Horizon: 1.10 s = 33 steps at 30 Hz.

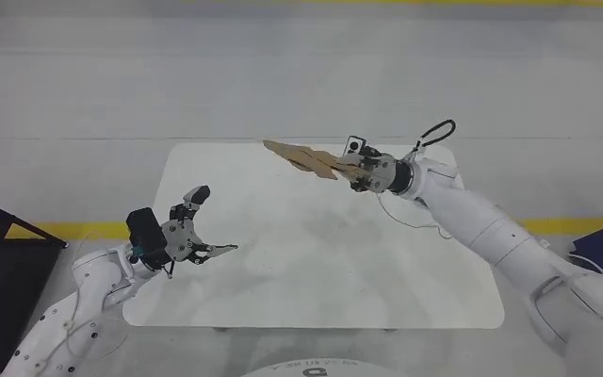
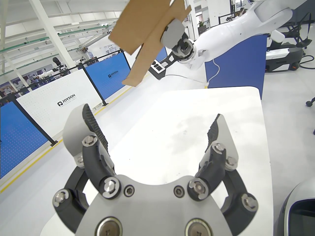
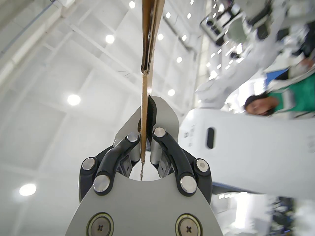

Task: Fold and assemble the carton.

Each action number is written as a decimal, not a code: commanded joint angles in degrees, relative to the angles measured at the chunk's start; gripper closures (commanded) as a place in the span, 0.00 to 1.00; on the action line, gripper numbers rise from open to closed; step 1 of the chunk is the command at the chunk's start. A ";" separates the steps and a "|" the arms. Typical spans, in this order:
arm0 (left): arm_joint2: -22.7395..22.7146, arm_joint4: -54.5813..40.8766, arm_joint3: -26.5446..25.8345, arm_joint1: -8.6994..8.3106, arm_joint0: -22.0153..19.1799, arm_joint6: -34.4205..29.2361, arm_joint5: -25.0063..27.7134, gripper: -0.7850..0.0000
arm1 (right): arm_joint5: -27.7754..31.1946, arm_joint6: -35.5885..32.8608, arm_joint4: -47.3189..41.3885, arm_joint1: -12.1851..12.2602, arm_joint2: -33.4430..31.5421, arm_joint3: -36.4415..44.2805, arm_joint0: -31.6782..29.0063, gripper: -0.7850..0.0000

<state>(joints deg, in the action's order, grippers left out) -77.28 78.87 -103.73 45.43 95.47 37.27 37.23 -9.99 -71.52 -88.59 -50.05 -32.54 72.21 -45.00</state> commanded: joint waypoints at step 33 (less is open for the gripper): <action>0.00 0.00 0.00 0.00 0.00 0.00 0.00 0.00 | 33.06 32.87 72.04 5.50 -11.21 25.38 -15.77 1.00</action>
<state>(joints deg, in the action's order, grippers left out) -77.28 78.87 -103.73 45.43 95.47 37.27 37.23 23.55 -41.78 -20.62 -44.96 -42.57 96.37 -59.10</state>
